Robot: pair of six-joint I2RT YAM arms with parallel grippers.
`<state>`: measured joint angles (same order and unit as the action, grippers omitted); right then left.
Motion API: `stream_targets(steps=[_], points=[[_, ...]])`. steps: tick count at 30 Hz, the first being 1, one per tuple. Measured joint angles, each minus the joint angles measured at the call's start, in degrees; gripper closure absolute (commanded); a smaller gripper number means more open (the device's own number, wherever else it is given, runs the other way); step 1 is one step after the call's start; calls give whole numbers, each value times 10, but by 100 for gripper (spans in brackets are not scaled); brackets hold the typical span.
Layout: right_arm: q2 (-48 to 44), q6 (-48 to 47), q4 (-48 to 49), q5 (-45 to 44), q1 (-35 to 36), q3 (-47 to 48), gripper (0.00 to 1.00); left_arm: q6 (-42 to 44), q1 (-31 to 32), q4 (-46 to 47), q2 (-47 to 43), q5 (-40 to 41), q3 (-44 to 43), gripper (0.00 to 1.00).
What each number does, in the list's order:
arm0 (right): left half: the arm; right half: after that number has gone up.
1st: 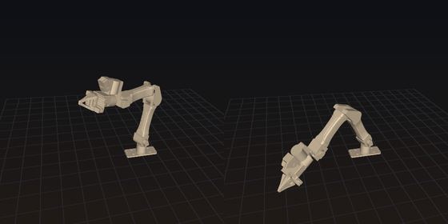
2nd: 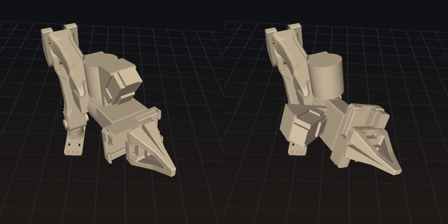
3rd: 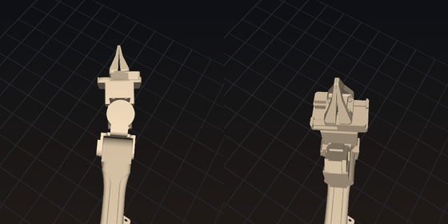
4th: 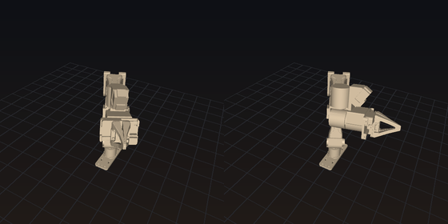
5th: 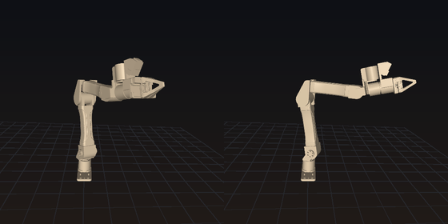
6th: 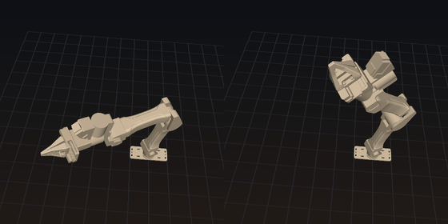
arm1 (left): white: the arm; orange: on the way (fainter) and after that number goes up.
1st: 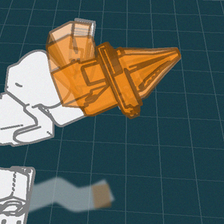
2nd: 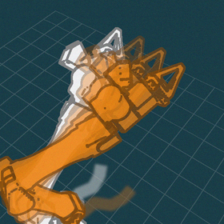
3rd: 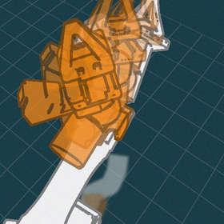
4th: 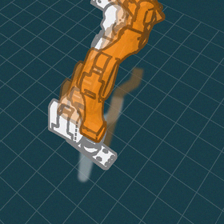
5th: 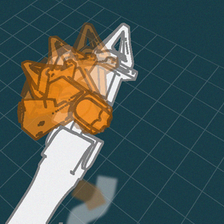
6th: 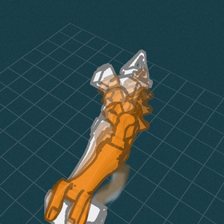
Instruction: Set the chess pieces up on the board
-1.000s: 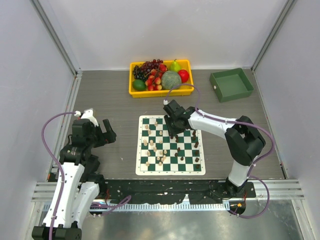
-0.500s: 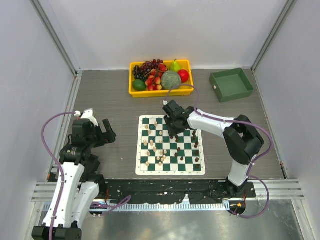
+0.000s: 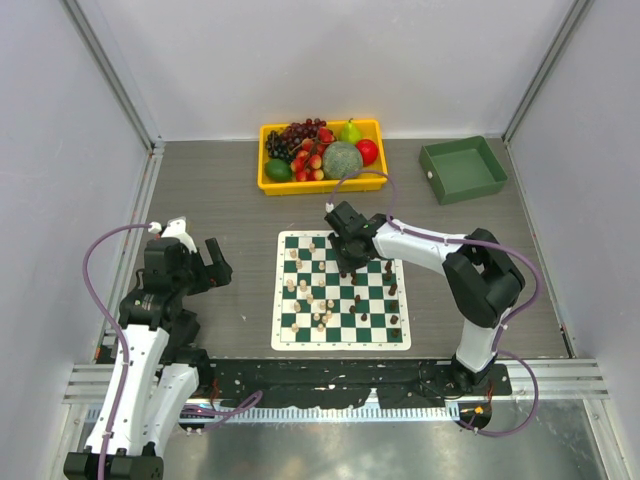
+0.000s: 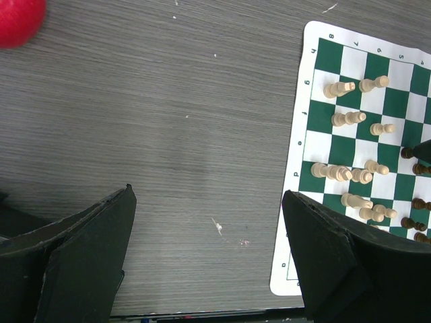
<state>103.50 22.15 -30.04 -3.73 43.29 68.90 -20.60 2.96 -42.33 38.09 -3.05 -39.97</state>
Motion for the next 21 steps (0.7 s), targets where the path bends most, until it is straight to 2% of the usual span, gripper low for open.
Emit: stream_targets(steps=[3, 5, 10, 17, 21], points=[[0, 0, 0, 1, 0, 0, 73, 0, 0, 0, 0, 0, 0, 2], [0, 0, -1, 2, 0, 0, 79, 0, 0, 0, 0, 0, 0, 2], [0, -2, -2, 4, 0, 0, 85, 0, 0, 0, 0, 0, 0, 2], [-3, -2, -4, 10, 0, 0, 85, 0, 0, 0, 0, 0, 0, 2], [-34, -2, -13, 6, 0, 0, 85, 0, 0, 0, 0, 0, 0, 2]])
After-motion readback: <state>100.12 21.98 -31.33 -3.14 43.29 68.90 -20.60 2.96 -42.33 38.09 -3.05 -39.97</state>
